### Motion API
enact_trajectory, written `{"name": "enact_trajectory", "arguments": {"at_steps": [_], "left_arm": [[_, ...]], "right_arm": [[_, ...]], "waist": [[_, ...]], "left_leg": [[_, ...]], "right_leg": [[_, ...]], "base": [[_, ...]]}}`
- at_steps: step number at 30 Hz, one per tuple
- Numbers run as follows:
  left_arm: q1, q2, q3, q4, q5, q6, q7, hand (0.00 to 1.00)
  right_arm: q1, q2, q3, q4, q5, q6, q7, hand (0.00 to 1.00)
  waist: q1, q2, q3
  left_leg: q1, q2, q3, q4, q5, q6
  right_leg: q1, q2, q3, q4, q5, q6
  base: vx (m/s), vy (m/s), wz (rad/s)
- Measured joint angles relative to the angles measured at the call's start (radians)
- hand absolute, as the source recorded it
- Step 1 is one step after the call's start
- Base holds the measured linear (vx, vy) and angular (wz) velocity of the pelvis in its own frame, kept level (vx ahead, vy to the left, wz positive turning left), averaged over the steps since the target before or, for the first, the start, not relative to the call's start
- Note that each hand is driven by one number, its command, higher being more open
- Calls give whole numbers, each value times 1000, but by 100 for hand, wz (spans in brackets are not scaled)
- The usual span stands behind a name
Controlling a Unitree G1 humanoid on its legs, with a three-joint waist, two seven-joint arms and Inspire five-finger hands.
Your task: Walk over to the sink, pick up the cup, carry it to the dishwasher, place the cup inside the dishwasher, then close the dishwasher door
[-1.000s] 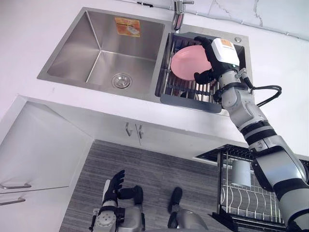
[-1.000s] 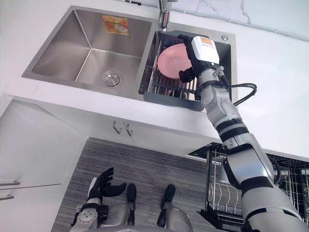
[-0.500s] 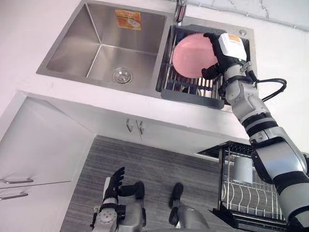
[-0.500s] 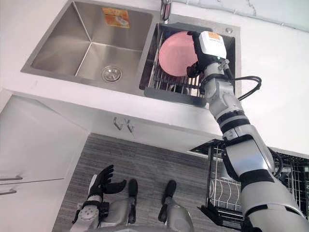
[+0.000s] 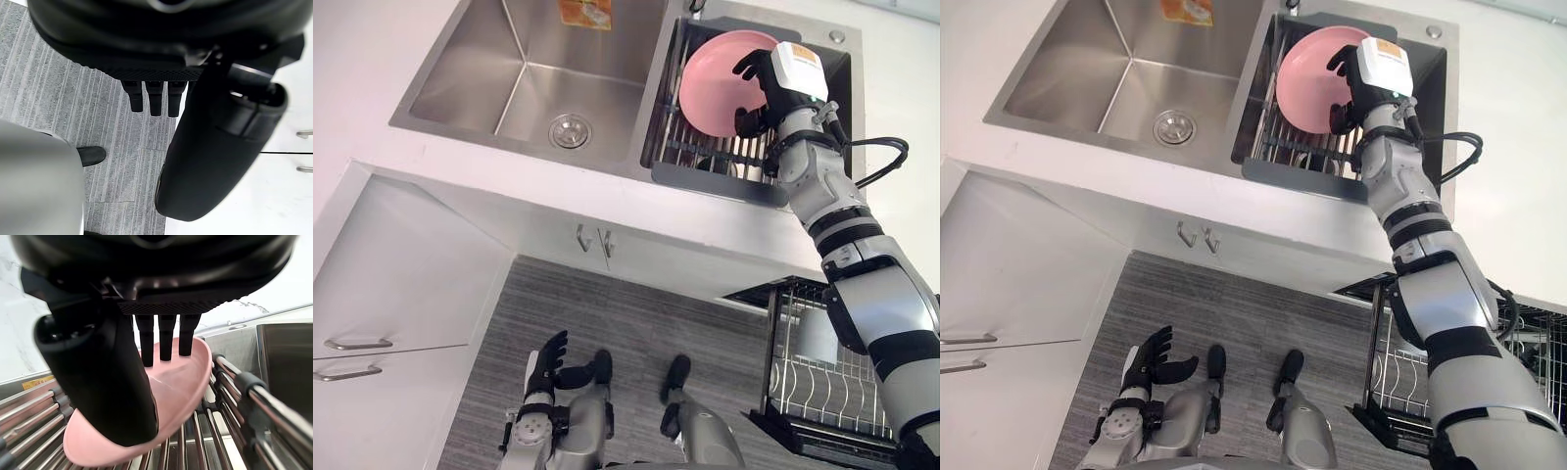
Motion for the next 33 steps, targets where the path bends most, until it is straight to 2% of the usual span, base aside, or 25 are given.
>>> {"name": "enact_trajectory", "arguments": {"at_steps": [7,18,23,30,33], "left_arm": [[0,0,-1,0,1,0,0,90],[7,-7,4,-3,5,7,-5,90],[23,-9,26,-3,13,14,-13,90],[26,6,25,0,36,22,-38,90],[27,6,25,4,43,27,-44,90]], "right_arm": [[9,-2,-12,-40,1,0,-10,30],[271,-15,-136,-508,1,-21,-85,30],[428,-5,-200,-709,23,-46,-109,30],[551,36,-235,-798,40,-78,-110,30],[593,37,-235,-838,40,-88,-110,30]], "waist": [[-5,1,1],[-33,-2,-1],[-50,-17,-10],[-63,-53,-36],[-67,-57,-43]], "left_leg": [[0,1,2,0,0,0],[47,2,22,-18,0,0],[92,4,45,-42,0,0],[127,12,50,-53,0,0],[144,11,48,-54,-1,0]], "right_leg": [[-1,2,2,0,0,0],[26,4,23,4,-1,2],[51,9,46,-4,-3,4],[81,20,53,-16,-3,4],[100,23,52,-22,-3,4]], "base": [[26,12,-1],[8,23,-6],[33,22,-14],[24,2,-5],[0,0,0]]}}
